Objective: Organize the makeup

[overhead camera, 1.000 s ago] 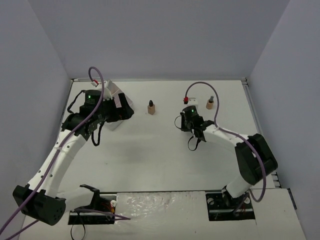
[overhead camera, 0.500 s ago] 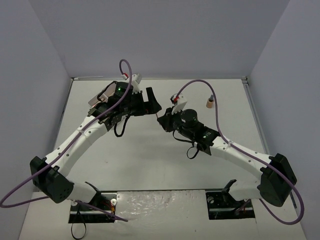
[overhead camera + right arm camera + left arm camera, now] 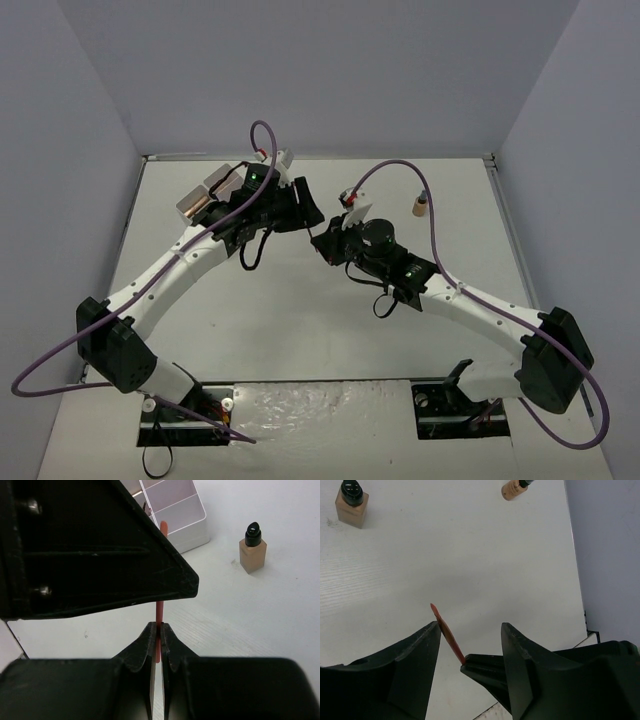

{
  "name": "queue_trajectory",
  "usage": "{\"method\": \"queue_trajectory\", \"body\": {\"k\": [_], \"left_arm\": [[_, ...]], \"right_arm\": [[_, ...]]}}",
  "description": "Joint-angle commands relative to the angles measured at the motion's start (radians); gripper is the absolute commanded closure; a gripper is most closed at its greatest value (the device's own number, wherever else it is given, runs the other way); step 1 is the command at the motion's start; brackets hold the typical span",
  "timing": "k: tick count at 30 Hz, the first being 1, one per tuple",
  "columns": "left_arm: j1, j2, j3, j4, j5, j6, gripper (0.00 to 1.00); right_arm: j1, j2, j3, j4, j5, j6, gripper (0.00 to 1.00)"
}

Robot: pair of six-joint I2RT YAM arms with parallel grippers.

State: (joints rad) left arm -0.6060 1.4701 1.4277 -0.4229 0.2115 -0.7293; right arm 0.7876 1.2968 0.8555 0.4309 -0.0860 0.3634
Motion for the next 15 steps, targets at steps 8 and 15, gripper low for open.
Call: {"method": "queue_trajectory", "body": {"k": [8,15], "left_arm": [[-0.008,-0.010,0.082,0.042,-0.024,-0.015,0.91],[-0.005,-0.011,0.072,0.053,-0.032,0.012,1.00]], "right_arm": [[0.009,-0.035,0.053,0.100,-0.018,0.000,0.99],[0.008,-0.022,0.064,0.099,-0.014,0.002,0.81]]}}
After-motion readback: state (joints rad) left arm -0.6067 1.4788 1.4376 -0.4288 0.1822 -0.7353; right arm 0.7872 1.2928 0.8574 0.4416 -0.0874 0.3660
